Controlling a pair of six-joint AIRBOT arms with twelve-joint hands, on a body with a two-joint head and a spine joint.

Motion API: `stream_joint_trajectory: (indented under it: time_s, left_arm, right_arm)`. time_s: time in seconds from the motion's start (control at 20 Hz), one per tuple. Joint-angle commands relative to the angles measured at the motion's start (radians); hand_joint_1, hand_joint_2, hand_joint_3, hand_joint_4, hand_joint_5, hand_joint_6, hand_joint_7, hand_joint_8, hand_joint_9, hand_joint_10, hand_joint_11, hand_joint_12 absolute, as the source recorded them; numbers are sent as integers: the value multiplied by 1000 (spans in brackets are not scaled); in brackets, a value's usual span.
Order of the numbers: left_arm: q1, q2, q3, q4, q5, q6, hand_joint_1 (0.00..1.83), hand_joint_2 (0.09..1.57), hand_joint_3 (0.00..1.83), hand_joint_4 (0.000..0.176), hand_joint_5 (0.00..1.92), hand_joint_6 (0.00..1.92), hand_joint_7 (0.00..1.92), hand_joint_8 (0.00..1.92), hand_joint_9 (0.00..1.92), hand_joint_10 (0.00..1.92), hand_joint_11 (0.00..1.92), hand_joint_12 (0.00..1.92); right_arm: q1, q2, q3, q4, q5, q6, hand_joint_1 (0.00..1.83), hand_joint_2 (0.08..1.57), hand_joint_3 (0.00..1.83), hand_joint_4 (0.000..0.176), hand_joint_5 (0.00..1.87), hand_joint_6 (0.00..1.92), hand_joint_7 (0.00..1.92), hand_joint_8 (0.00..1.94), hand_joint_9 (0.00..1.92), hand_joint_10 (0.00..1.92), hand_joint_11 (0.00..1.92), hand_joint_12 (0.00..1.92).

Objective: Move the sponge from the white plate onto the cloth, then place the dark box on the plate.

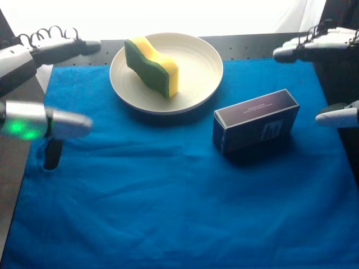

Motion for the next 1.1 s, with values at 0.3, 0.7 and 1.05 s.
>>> stream_joint_trajectory:
  time_s: [0.3, 0.7, 1.05]
  left_arm:
    - [-211, -90, 130, 50, -17, -7, 884, 918, 1, 46, 253, 0, 227, 1, 208, 3, 0, 539]
    - [-546, -357, 395, 480, 388, -118, 814, 835, 0, 46, 471, 8, 489, 13, 437, 17, 0, 949]
    - [-590, -475, 483, 721, 565, -119, 967, 797, 3, 67, 405, 0, 443, 0, 395, 0, 0, 897]
  right_arm:
    - [12, -8, 16, 49, 99, 15, 942, 1028, 3, 136, 287, 0, 249, 0, 188, 0, 46, 281]
    - [13, -29, 35, 26, 99, 16, 874, 1007, 0, 135, 280, 0, 228, 3, 173, 7, 62, 261]
    - [38, -32, 36, -10, 113, 16, 718, 1007, 1, 140, 236, 0, 201, 0, 136, 0, 111, 101]
